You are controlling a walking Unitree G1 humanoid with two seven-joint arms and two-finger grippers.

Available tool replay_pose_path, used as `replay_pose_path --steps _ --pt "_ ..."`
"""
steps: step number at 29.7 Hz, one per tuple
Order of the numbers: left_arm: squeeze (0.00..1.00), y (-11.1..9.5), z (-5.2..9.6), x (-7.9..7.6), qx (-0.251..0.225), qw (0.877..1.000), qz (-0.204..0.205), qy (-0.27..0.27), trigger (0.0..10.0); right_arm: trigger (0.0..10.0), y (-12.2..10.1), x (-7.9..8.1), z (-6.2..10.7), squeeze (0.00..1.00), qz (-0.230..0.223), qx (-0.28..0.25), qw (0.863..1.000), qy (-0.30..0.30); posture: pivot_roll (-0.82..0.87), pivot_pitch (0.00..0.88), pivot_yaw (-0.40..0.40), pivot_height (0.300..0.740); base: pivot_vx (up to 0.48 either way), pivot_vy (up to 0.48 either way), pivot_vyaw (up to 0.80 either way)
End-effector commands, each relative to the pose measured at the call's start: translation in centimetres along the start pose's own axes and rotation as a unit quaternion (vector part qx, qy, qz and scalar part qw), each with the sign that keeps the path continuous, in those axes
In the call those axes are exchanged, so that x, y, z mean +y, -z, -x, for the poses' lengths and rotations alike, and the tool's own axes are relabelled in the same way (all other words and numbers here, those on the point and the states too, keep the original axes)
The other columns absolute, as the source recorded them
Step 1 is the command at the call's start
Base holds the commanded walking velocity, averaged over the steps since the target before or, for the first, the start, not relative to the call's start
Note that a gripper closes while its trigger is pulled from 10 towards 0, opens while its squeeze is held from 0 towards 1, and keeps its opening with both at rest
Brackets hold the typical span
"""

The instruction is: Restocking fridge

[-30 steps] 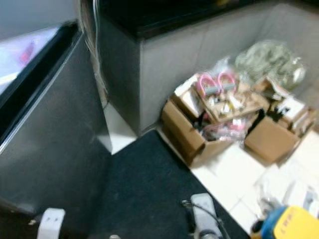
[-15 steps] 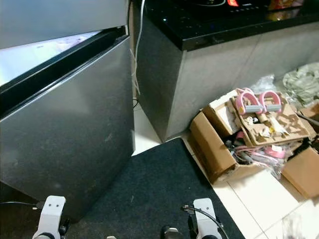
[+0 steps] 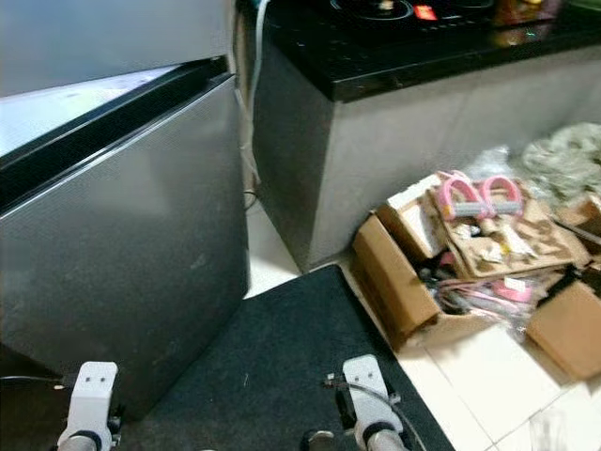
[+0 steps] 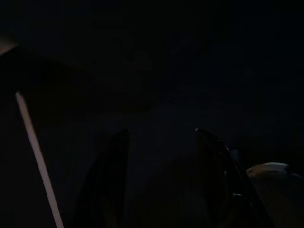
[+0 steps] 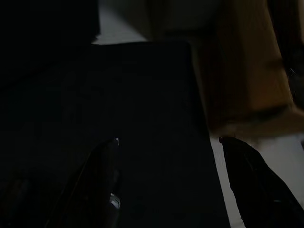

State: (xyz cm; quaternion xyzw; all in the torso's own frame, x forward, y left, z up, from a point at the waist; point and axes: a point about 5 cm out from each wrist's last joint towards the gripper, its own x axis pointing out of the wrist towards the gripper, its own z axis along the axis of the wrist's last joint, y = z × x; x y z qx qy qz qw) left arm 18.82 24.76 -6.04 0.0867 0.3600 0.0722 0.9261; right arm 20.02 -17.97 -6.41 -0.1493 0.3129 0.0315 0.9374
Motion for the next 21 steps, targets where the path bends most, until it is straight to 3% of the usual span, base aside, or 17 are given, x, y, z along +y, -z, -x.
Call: replay_pose_path --steps 1,21 --pt "0.00 0.97 0.30 0.48 0.020 1.000 0.003 -0.005 10.0 10.0 0.60 0.09 0.24 0.00 -0.002 0.012 1.000 0.003 -0.07 0.177 -0.008 0.727 0.000 0.000 0.80" --pt "0.00 1.27 0.38 0.35 0.026 1.000 0.001 -0.001 10.0 10.0 1.03 -0.15 0.39 0.00 0.002 0.019 1.000 0.005 -0.07 0.172 -0.008 0.727 0.000 0.000 0.80"
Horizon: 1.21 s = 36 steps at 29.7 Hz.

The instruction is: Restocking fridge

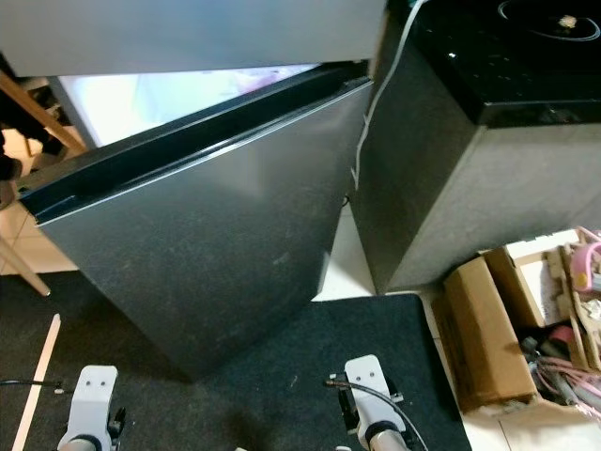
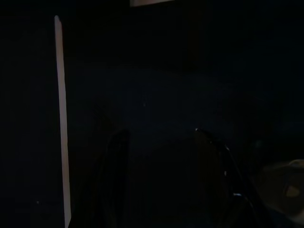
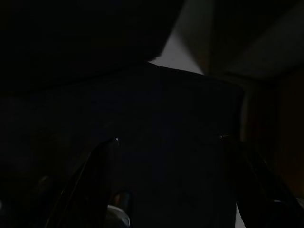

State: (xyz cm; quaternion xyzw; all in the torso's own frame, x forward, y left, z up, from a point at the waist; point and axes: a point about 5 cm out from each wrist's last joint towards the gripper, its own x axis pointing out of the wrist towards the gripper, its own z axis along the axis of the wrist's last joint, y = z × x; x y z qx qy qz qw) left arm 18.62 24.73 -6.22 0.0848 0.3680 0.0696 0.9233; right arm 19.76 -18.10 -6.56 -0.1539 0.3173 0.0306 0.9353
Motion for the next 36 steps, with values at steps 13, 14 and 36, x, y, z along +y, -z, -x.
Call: replay_pose_path --steps 13,14,36 --pt "0.00 1.1 0.3 0.4 0.020 1.000 -0.002 -0.003 10.0 10.0 0.9 -0.2 0.3 0.00 -0.004 0.017 1.000 0.005 -0.07 0.168 -0.007 0.727 0.000 0.000 0.80" --pt "0.00 1.1 0.3 0.5 0.020 1.000 -0.002 -0.003 10.0 10.0 0.9 -0.2 0.3 0.00 -0.004 0.018 1.000 0.006 -0.07 0.168 -0.007 0.727 0.000 0.000 0.80" --pt "0.00 -4.8 -1.0 0.2 -0.089 0.996 -0.009 0.001 10.0 10.0 -3.4 -2.3 -0.6 0.00 -0.070 -0.092 0.991 0.071 -0.07 0.179 -0.009 0.727 0.000 0.000 0.15"
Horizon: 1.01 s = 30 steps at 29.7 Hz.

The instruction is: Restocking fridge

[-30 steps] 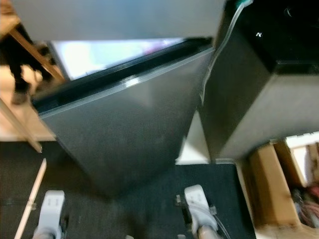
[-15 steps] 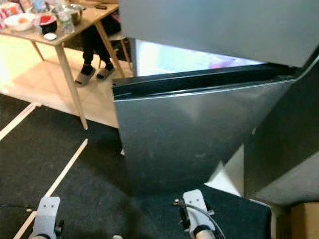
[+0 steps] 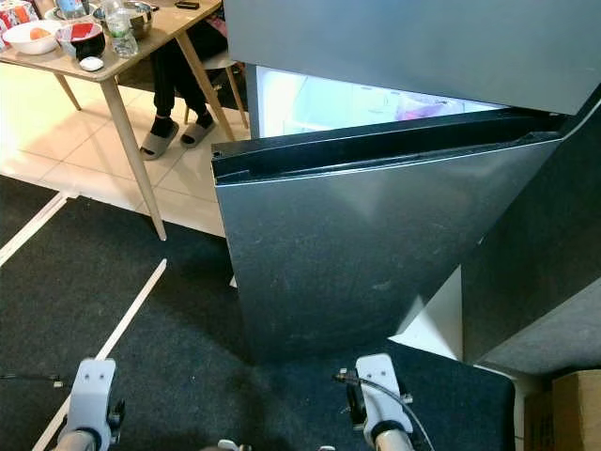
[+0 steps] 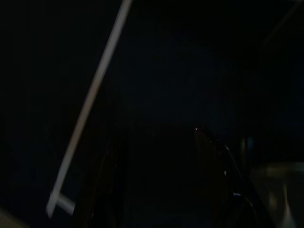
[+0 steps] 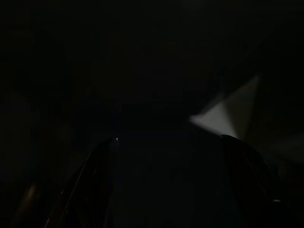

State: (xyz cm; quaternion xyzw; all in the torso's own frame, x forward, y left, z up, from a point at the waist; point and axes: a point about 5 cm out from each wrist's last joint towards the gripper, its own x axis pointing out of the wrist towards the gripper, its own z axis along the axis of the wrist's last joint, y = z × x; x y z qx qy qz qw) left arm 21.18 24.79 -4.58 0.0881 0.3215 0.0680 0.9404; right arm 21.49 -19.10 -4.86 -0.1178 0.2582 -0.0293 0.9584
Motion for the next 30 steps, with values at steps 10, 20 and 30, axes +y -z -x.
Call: replay_pose_path --steps 10,20,30 --pt "0.00 -10.4 -0.6 -4.1 -0.223 0.966 -0.078 0.104 10.0 10.0 -8.7 -1.1 -1.8 0.00 -0.049 -0.176 0.982 0.036 -0.07 0.176 -0.001 0.727 0.000 0.000 0.00" --pt "0.00 -15.6 2.1 -7.5 -0.347 0.917 -0.097 0.172 10.0 10.0 -12.5 -0.8 -1.6 0.00 -0.054 -0.240 0.969 0.034 -0.06 0.172 -0.008 0.727 0.000 0.000 0.00" --pt "0.00 -19.9 2.8 -8.4 -0.367 0.909 -0.043 0.190 10.0 10.0 -4.9 -1.7 -1.5 0.00 -0.038 -0.068 0.995 0.067 -0.07 0.158 0.003 0.727 0.063 0.000 0.00"
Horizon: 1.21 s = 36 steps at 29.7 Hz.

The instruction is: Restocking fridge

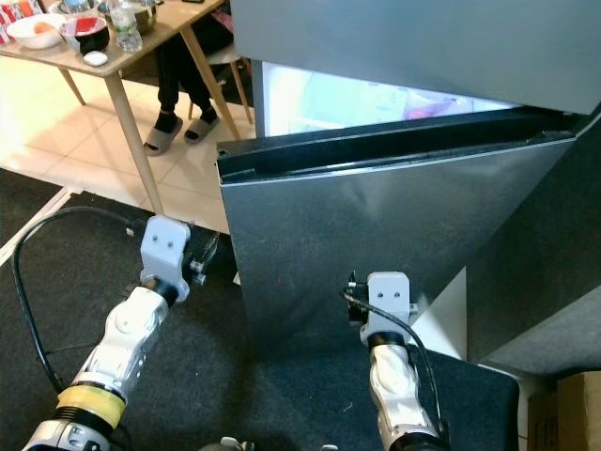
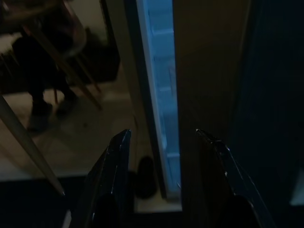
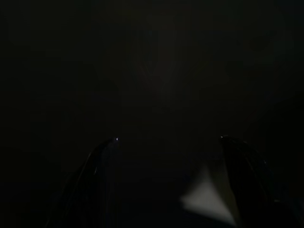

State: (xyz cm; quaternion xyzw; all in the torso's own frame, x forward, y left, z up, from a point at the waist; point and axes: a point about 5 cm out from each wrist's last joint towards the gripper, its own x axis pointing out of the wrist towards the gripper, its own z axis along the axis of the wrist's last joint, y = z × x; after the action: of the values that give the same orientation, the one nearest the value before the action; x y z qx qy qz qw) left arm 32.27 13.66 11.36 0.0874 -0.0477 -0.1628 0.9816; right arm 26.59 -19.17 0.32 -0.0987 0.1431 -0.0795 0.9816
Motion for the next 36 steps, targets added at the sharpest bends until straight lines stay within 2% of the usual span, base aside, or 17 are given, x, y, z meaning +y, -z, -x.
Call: replay_pose_path --steps 1,4,6,10,21,27,36 --pt "0.00 0.4 0.4 -0.2 0.014 1.000 0.005 0.001 10.0 10.0 2.8 -0.7 1.2 0.00 0.013 0.062 0.998 0.011 -0.07 0.158 0.003 0.727 0.322 0.000 0.00" --pt "0.00 0.3 0.4 -0.2 0.018 1.000 0.012 0.000 10.0 10.0 5.4 -0.8 2.6 0.00 0.043 0.116 0.992 0.000 -0.07 0.157 0.003 0.727 0.325 0.000 0.00" --pt "0.00 0.3 0.4 -0.2 0.021 1.000 0.015 0.002 10.0 10.0 6.2 -0.8 3.1 0.00 0.051 0.133 0.990 -0.005 -0.07 0.157 0.004 0.727 0.326 0.000 0.00" --pt "0.00 0.3 0.5 -0.4 0.025 1.000 0.016 0.006 10.0 10.0 6.6 -0.7 3.4 0.00 0.054 0.138 0.989 -0.007 -0.08 0.158 0.007 0.727 0.328 0.000 0.00" --pt "0.00 0.4 0.5 -0.7 0.030 0.999 0.019 0.009 10.0 10.0 5.9 -0.5 2.9 0.00 0.050 0.123 0.991 -0.008 -0.07 0.156 0.007 0.727 0.333 0.000 0.00" --pt "0.00 0.6 1.0 -0.6 0.035 0.999 0.016 0.002 10.0 10.0 5.0 0.0 2.4 0.00 0.038 0.095 0.995 -0.023 -0.07 0.155 0.009 0.727 0.056 0.000 0.00" --pt "0.00 0.8 1.2 -0.6 0.041 0.999 0.013 -0.001 10.0 10.0 2.9 0.8 1.4 0.00 0.018 0.049 0.998 -0.038 -0.07 0.153 0.008 0.727 0.370 0.000 0.00"
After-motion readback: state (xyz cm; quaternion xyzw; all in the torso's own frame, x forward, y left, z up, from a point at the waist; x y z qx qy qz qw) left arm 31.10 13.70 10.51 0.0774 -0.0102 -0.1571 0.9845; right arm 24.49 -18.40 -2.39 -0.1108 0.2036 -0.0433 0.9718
